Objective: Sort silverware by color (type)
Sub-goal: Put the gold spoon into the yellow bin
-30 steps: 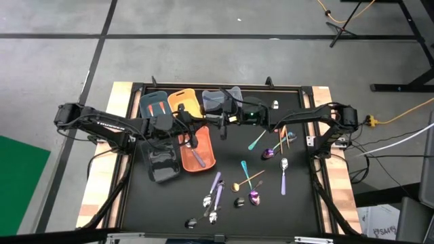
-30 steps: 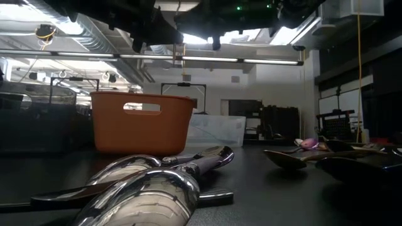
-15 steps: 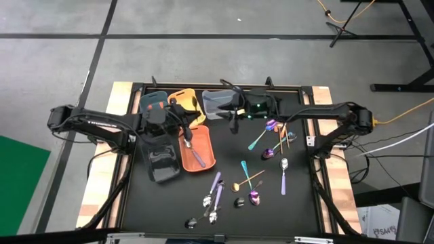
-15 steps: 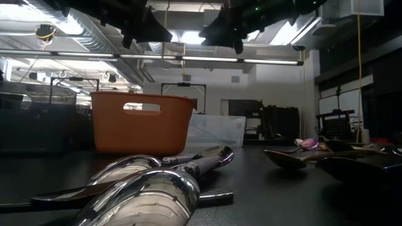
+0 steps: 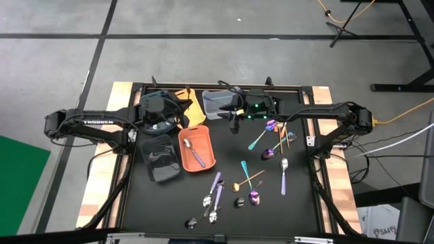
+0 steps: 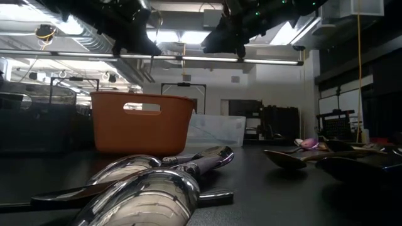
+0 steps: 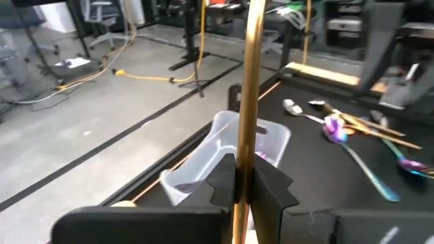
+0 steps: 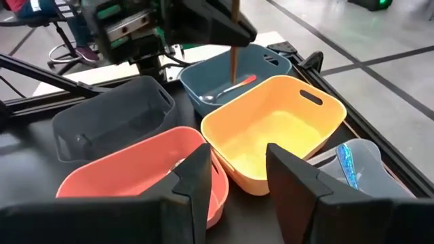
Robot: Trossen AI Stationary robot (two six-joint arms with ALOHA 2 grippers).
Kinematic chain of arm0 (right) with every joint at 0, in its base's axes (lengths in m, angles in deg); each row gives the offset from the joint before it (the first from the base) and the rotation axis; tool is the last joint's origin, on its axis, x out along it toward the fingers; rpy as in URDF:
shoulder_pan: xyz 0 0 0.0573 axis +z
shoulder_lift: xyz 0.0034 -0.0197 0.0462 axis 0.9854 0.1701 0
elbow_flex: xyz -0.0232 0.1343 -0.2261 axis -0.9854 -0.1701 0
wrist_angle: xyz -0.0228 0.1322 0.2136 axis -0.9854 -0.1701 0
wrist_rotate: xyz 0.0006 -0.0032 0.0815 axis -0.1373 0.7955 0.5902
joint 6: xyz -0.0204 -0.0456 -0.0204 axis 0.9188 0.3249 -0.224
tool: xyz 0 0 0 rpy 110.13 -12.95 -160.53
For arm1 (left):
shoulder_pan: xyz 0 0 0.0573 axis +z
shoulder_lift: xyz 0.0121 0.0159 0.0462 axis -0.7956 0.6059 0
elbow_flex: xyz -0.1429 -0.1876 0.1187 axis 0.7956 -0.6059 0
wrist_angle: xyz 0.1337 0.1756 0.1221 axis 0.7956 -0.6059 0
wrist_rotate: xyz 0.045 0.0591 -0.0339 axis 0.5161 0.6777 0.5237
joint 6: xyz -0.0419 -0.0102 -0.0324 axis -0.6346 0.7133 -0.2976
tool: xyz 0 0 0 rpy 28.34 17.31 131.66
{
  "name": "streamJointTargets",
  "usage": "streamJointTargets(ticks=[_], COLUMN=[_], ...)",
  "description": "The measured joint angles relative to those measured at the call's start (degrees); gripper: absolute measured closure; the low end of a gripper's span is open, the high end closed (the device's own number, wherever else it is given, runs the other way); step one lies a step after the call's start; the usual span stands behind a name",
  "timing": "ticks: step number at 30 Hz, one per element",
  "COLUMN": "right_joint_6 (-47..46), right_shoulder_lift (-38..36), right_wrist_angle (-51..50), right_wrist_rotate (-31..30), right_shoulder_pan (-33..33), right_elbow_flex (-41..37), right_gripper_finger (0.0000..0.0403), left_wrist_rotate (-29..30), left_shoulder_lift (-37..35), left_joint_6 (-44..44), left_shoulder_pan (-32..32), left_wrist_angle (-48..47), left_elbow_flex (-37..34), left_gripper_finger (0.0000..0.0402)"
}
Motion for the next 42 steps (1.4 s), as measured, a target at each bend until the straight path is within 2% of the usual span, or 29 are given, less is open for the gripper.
streamJointTargets(ticks=[6,15,24,27,42], right_joint_6=[-0.02,-0.02,-0.02,-0.02,-0.04], right_shoulder_lift=[0.0,0.35,0.35,0.35,0.35], right_wrist_angle=[-1.85,-1.99,-2.03,-2.01,-2.02], right_wrist_rotate=[0.0,0.0,0.0,-0.02,0.0], right_shoulder_pan=[0.0,0.0,0.0,0.0,0.02], right_elbow_flex=[0.0,-0.02,-0.02,-0.02,-0.02], right_gripper_finger=[0.0275,0.0275,0.0275,0.0275,0.0275], left_wrist_rotate=[-0.01,-1.69,-4.62,-4.84,-13.2], left_shoulder_lift=[0.0,0.34,1.68,3.48,18.4], left_joint_6=[-0.3,-5.29,-8.82,-11.92,-13.69], left_shoulder_pan=[2.68,6.98,10.93,11.9,16.05], left_wrist_angle=[-4.11,-11.76,-13.45,-13.39,-9.98], left_elbow_flex=[0.0,0.0,0.0,0.0,0.0], left_gripper_finger=[0.0381,0.0381,0.0381,0.0381,0.0381])
